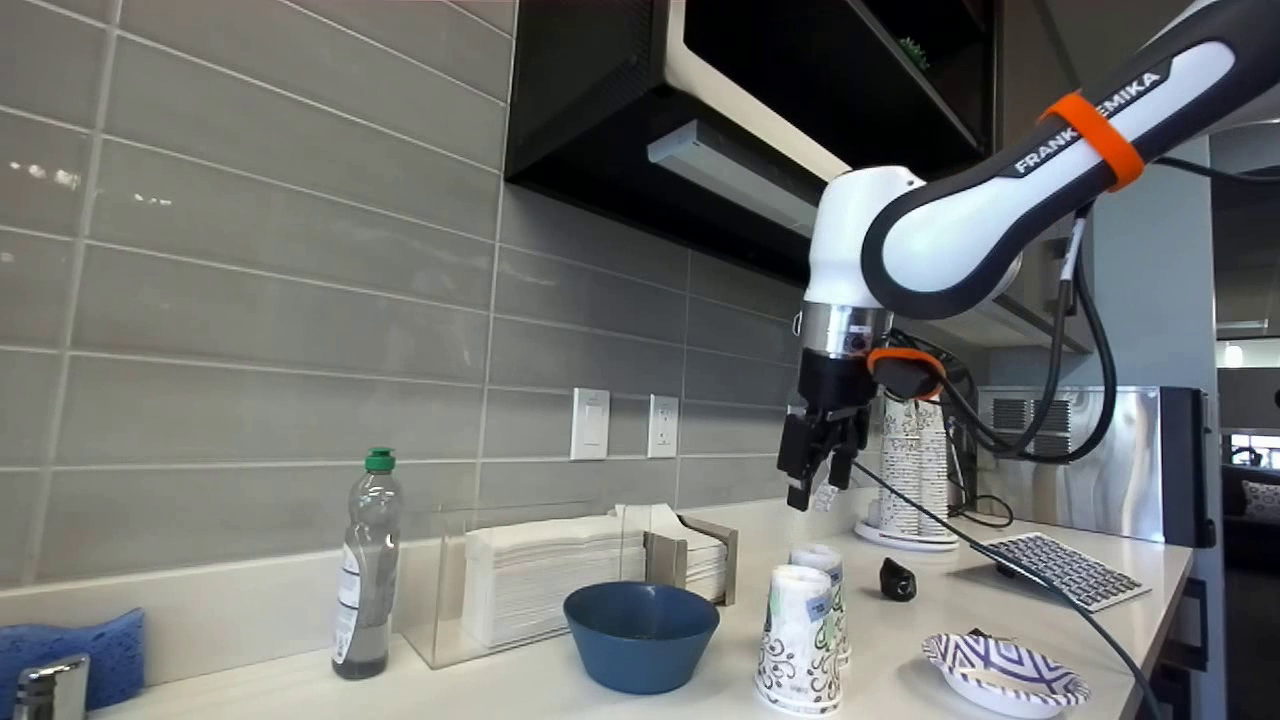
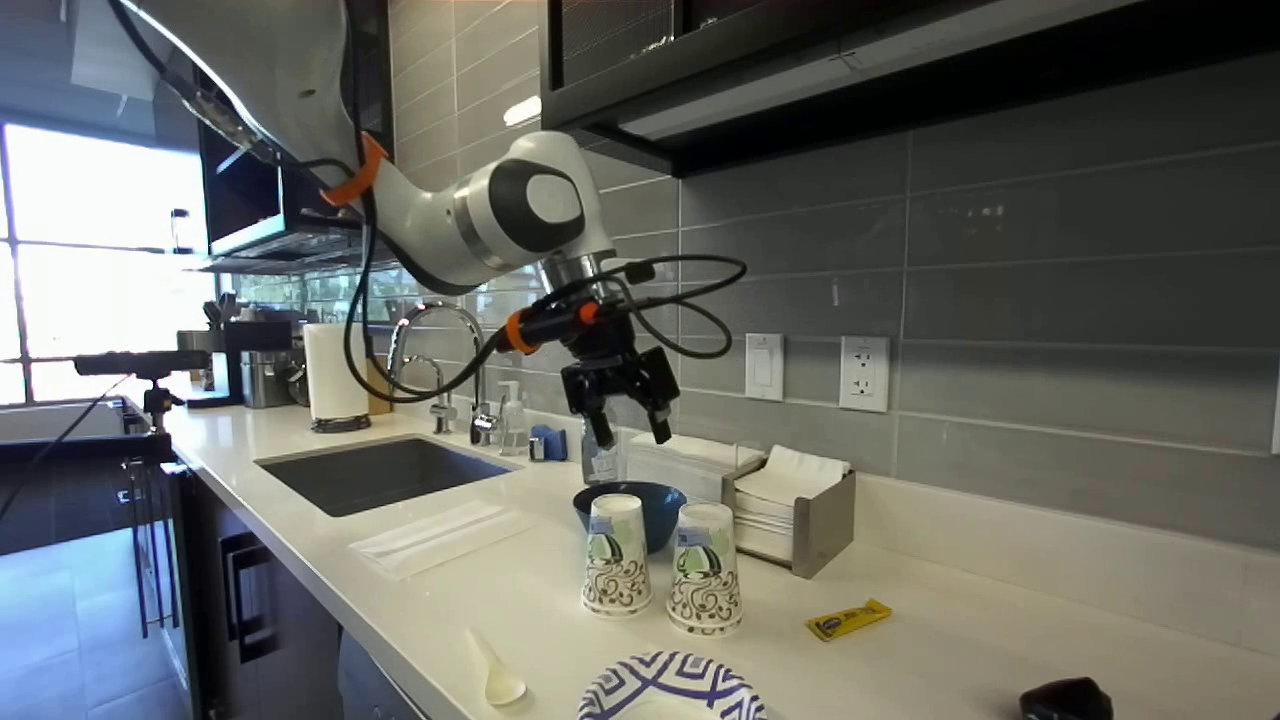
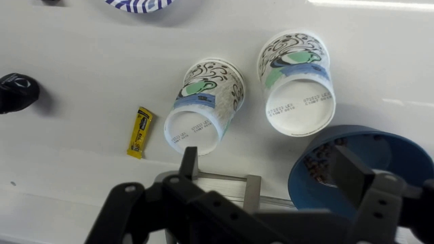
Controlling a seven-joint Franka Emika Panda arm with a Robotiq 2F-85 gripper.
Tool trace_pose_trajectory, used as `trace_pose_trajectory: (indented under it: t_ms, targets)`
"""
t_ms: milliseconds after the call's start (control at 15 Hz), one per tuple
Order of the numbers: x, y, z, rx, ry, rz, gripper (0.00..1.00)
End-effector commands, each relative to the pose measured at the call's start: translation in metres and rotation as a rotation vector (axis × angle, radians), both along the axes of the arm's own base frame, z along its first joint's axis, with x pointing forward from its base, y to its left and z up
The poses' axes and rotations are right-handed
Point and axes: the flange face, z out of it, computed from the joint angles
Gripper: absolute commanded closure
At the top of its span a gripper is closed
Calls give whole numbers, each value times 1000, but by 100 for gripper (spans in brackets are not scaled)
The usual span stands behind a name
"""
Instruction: Put the second right cup on the first right cup, then put the second left cup on the first left cup
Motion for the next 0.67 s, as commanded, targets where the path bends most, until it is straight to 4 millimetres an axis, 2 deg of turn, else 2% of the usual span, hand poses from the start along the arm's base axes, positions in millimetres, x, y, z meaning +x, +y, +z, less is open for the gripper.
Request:
trace_pose_trajectory:
  t_ms: [0,200,267,600]
  targets:
    - [-32,7,19,-45,-23,63,0]
    - [-45,16,25,-52,-35,112,0]
    - [-29,12,23,-26,-29,74,0]
    - [-39,16,23,-33,-29,94,0]
